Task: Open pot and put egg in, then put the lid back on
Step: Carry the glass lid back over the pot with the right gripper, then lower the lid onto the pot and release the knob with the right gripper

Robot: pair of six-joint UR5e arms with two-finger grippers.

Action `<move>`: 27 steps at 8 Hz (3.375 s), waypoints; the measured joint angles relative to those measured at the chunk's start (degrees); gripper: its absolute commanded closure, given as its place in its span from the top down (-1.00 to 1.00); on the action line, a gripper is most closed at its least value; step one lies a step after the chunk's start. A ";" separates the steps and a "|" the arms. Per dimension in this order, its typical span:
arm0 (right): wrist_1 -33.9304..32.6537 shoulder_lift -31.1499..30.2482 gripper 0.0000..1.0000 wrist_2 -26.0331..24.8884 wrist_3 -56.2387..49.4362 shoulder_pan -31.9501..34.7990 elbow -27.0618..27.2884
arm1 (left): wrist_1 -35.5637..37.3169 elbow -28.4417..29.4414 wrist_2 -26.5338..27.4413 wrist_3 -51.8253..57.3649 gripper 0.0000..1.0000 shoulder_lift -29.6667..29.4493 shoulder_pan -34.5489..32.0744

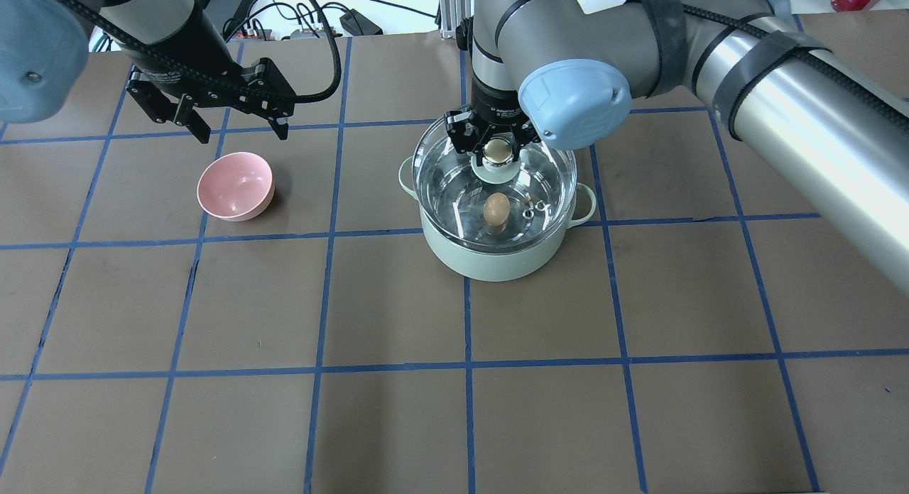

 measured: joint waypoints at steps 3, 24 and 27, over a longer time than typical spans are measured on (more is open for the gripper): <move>-0.30 1.22 -1.00 0.17 -0.10 0.19 0.87 | 1.08 -0.36 0.01 0.34 1.00 0.16 -0.59; -3.02 1.99 1.00 -0.68 -4.69 -0.49 1.06 | 1.66 -0.46 0.32 0.19 1.00 0.08 -0.67; -3.71 1.64 1.00 -0.80 -4.88 -0.51 1.19 | 1.67 -0.46 0.33 0.34 1.00 0.09 -0.67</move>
